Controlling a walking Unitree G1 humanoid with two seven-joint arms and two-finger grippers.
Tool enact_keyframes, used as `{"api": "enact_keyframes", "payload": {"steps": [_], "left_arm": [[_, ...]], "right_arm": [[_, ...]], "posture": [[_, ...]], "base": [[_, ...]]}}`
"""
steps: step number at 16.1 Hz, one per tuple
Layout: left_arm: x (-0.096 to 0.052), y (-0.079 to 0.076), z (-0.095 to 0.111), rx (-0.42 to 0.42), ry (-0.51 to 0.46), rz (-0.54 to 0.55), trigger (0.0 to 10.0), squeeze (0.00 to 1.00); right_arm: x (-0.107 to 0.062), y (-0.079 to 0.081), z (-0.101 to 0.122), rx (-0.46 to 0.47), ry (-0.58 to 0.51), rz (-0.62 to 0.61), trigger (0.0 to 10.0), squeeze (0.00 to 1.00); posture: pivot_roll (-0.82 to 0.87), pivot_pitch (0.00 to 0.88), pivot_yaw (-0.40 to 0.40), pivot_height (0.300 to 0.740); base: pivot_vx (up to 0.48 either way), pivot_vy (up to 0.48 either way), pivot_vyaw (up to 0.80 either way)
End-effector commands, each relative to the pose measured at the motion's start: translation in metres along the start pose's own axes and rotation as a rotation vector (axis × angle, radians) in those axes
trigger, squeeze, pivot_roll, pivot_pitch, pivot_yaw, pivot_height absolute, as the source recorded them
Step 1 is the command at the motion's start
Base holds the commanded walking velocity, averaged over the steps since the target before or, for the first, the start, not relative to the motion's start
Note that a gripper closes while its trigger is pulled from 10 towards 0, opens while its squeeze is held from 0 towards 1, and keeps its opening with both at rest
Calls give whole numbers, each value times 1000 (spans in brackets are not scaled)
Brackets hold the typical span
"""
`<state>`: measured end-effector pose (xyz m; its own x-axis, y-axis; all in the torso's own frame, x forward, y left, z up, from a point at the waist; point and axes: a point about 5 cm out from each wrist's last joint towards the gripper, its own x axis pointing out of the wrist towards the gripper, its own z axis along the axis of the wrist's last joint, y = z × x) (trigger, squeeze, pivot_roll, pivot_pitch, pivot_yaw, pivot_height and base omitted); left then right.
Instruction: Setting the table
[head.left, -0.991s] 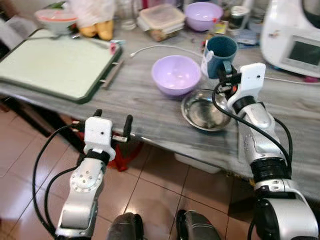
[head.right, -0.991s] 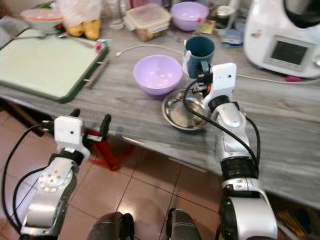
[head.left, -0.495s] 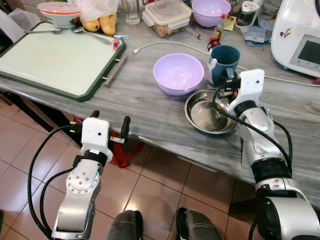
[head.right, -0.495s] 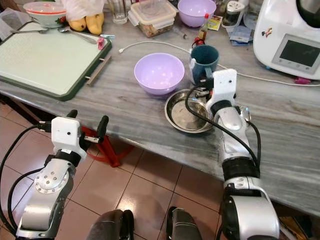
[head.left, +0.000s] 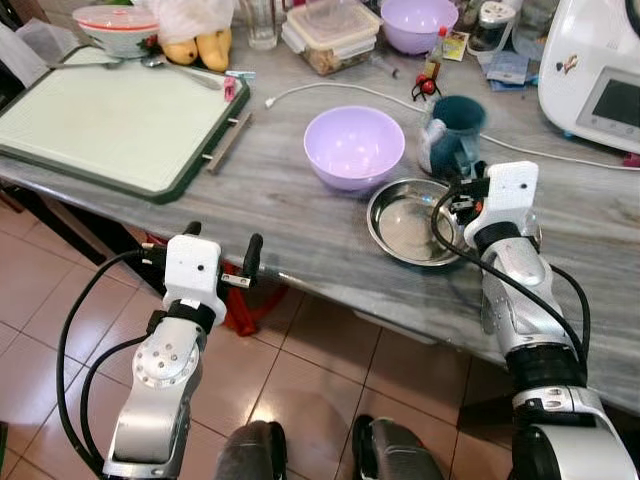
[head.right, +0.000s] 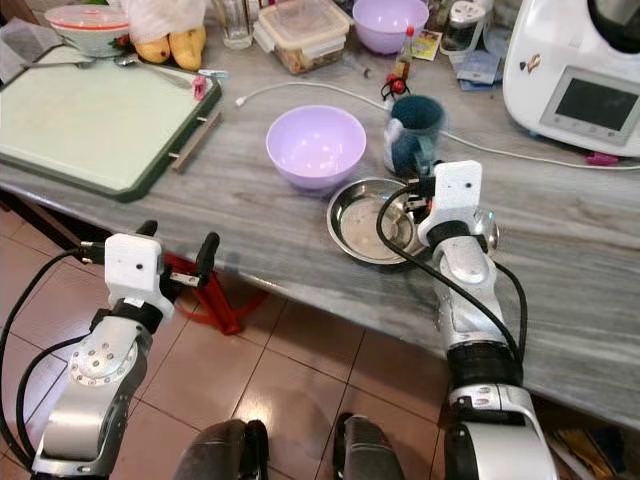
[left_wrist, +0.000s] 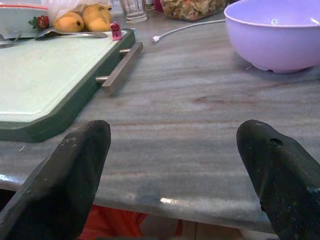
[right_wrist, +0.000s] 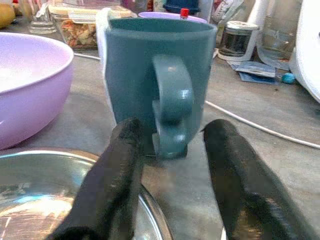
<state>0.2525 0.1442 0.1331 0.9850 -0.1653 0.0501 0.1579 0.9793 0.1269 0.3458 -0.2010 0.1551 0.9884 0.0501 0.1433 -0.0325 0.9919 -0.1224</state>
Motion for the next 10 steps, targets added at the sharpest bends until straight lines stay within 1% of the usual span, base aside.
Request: {"api": "enact_keyframes", "payload": {"steps": [1,5,6,8,9,10], "left_arm": [[0,1,-1,3,9,-1,10000,0],[2,1,-1,3,4,3,10000,0],[2,1,-2,2,7,14,10000,0],[1,3,-4,8,15,47,10000,0],[0,6,-7,21,25,82,10000,0],[-1,7,-8,24,29,99,10000,0]], "right_arm": [[-3,-2,5,-6,-16,-16,10000,1000],[0,-4,22,-25,-76,-37,10000,1000],[-3,-2,27,-24,-94,-39,10000,1000],[-15,2,32,-8,-115,-48,10000,1000],[-31,12,34,10,-130,-38,10000,1000],[-40,18,34,34,-142,-24,10000,1000]], "posture": [[35,200,48,740],[32,186,42,740],[31,180,38,740],[29,169,35,740],[25,156,33,740],[24,148,31,740]], "base": [[0,0,0],[0,0,0],[0,0,0],[0,0,0],[0,0,0],[0,0,0]]}}
